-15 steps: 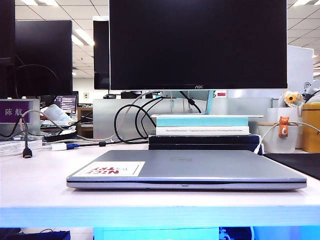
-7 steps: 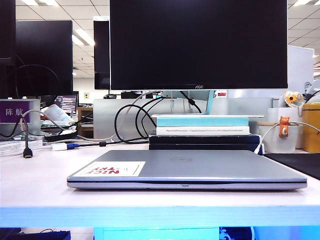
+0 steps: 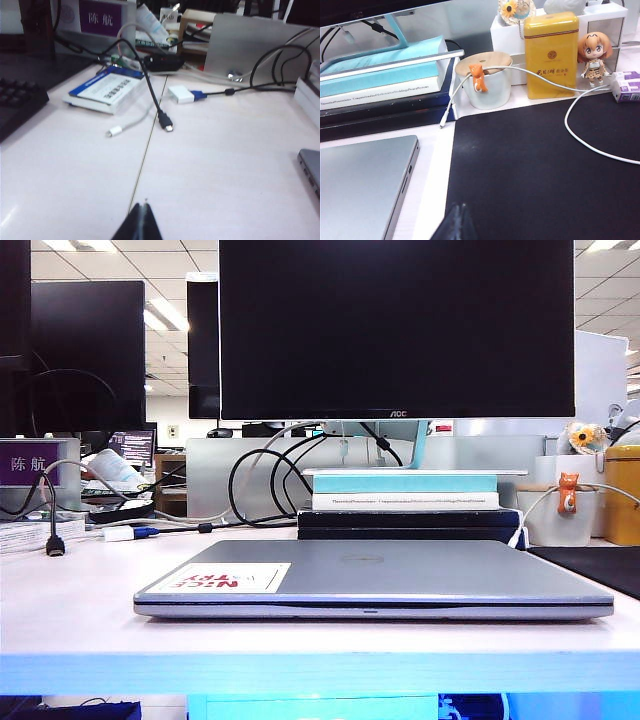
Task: Close the lid of the gray laptop.
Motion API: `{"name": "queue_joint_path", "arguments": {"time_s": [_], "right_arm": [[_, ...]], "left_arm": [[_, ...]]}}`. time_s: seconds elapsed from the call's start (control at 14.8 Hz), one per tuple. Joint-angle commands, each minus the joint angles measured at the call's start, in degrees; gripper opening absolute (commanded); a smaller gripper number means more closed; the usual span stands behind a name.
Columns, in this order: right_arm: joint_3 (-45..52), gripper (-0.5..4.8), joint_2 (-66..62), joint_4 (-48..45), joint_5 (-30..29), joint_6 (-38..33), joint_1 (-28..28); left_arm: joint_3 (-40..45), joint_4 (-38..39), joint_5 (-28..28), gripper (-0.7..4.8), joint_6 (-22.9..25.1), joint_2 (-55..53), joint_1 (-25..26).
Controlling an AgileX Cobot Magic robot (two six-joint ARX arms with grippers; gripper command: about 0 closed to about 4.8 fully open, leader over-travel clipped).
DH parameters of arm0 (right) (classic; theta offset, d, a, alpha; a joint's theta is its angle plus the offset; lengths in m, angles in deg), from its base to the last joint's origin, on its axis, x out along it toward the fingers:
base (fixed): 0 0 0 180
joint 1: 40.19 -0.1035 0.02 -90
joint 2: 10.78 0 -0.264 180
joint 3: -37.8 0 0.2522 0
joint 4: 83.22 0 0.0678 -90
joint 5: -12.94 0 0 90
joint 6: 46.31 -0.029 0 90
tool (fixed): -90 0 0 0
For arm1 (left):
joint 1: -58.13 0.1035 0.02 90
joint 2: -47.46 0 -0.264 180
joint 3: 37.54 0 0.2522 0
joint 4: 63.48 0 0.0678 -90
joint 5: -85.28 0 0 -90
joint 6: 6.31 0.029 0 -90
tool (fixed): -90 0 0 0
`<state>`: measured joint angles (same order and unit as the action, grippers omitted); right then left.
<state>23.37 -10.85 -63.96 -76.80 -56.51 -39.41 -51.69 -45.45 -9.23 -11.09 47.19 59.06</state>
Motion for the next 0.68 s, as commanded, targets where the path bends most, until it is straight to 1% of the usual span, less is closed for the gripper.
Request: {"name": "queue_joint_path", "arguments": {"time_s": [0.07,0.68], "right_arm": [[0.22,-0.01,0.02,-0.2,-0.37,-0.09,-0.04],[0.11,-0.01,0.02,-0.24,-0.33,-0.09,-0.04]], "left_arm": [[-0.04,2.45,0.26,-0.05,0.02,0.17,-0.02],[-0.04,2.69,0.26,-0.05,0.02,0.2,-0.02]]}}
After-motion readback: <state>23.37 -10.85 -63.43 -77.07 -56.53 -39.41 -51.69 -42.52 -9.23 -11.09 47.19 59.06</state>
